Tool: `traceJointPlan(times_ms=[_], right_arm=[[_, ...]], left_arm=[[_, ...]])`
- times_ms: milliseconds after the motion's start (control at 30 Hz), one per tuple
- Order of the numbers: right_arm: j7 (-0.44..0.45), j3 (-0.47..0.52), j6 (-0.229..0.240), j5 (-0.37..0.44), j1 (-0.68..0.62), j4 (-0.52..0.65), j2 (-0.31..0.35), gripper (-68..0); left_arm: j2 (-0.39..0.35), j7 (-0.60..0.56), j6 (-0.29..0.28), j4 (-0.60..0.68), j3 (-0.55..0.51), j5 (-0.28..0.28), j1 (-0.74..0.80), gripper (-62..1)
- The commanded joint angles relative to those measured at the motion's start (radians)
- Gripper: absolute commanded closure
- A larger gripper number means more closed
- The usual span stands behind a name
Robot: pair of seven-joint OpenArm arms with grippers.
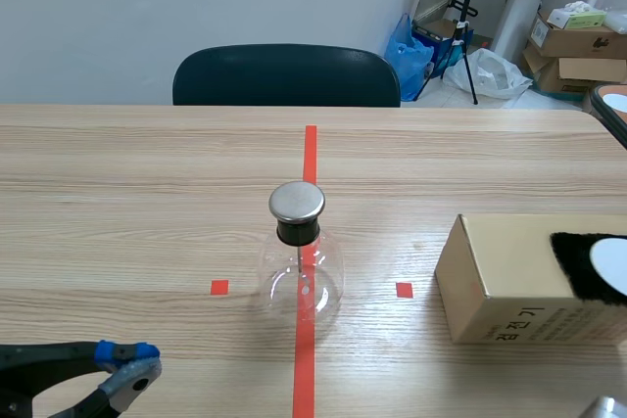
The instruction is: Do the electroscope experiment
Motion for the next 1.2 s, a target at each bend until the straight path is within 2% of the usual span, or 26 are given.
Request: traceJointPlan(times_ms=[0,67,133,167,200,300,333,367,467,500,533,600,633,667,767,800,833,933,967,1000,1033,1100,1133,1167], right_arm=[[0.002,0.005,-0.058,0.01,-0.01,0.009,0.008,-1.3],[0.069,0.005,-0.058,-0.006,-0.01,0.009,0.019,-1.3],[0.163,-0.006,-0.058,-0.008,-0.01,0.009,0.035,-1.3],[0.167,-0.014,-0.058,-0.008,-0.01,0.009,0.04,-1.3],[0.13,-0.02,-0.058,-0.006,-0.01,0.009,0.041,-1.3],[-0.072,-0.021,-0.058,-0.005,-0.012,0.009,0.039,-1.3],[-0.087,-0.021,-0.058,-0.005,-0.014,0.009,0.041,-1.3],[-0.063,-0.021,-0.058,-0.006,-0.016,0.009,0.047,-1.3],[0.124,-0.021,-0.057,-0.007,-0.015,0.009,0.055,-1.3],[0.14,-0.022,-0.058,-0.007,-0.015,0.009,0.05,-1.3],[0.11,-0.022,-0.058,-0.003,-0.016,0.009,0.044,-1.3],[-0.039,-0.022,-0.058,-0.001,-0.025,0.009,0.033,-1.3],[-0.08,-0.021,-0.058,-0.002,-0.029,0.008,0.032,-1.3],[-0.066,-0.021,-0.058,-0.002,-0.03,0.005,0.035,-1.3],[0.131,-0.021,-0.058,-0.005,-0.026,0.0,0.04,-1.3],[0.168,-0.021,-0.058,-0.005,-0.023,0.0,0.038,-1.3],[0.161,-0.021,-0.058,0.0,-0.023,0.0,0.033,-1.3],[-0.037,-0.02,-0.058,0.014,-0.034,0.0,0.031,-1.3],[-0.054,-0.02,-0.058,0.013,-0.036,0.0,0.034,-1.3],[-0.021,-0.02,-0.058,0.01,-0.038,0.0,0.039,-1.3],[0.05,-0.02,-0.058,0.01,-0.037,0.0,0.04,-1.3],[0.175,-0.021,-0.058,0.013,-0.031,0.0,0.039,-1.3],[0.182,-0.021,-0.058,0.02,-0.031,0.0,0.035,-1.3],[0.15,-0.021,-0.058,0.035,-0.032,0.0,0.03,-1.3]], left_arm=[[-0.004,-0.012,-0.001,0.014,-0.013,-0.011,0.0,-3.2],[-0.015,-0.012,-0.001,0.021,-0.022,-0.002,0.0,-3.2],[-0.019,-0.011,-0.001,0.034,-0.035,0.037,0.01,-3.2],[-0.023,-0.012,-0.001,0.042,-0.041,0.053,0.014,-3.3],[-0.028,-0.012,-0.001,0.051,-0.047,0.066,0.024,-5.3],[-0.037,-0.012,-0.003,0.084,-0.067,0.069,0.059,-17.4],[-0.037,-0.012,-0.009,0.095,-0.074,0.069,0.068,-20.8],[-0.037,-0.011,-0.023,0.104,-0.079,0.069,0.079,-24.1],[-0.037,-0.006,-0.066,0.125,-0.097,0.069,0.099,-34.9],[-0.037,-0.004,-0.082,0.13,-0.103,0.069,0.104,-38.5],[-0.037,-0.002,-0.096,0.135,-0.109,0.068,0.111,-42.0],[-0.037,0.001,-0.126,0.142,-0.12,0.061,0.114,-49.0],[-0.037,0.003,-0.134,0.143,-0.124,0.056,0.114,-52.1],[-0.037,0.003,-0.132,0.144,-0.125,0.055,0.114,-54.4],[-0.037,0.004,-0.132,0.145,-0.135,0.014,0.115,-55.7],[-0.041,0.004,-0.133,0.145,-0.137,0.008,0.117,-55.7],[-0.045,0.004,-0.133,0.145,-0.137,0.002,0.117,-55.8],[-0.057,0.008,-0.133,0.145,-0.138,-0.007,0.122,-58.4],[-0.061,0.011,-0.133,0.145,-0.138,-0.02,0.122,-58.8],[-0.064,0.018,-0.133,0.145,-0.138,-0.03,0.122,-59.7],[-0.064,0.025,-0.133,0.145,-0.139,-0.029,0.122,-62.0],[-0.064,0.042,-0.133,0.145,-0.139,-0.029,0.122,-62.3],[-0.064,0.053,-0.133,0.145,-0.139,-0.029,0.122,-62.3],[-0.064,0.065,-0.133,0.145,-0.139,-0.029,0.122,-62.3]])
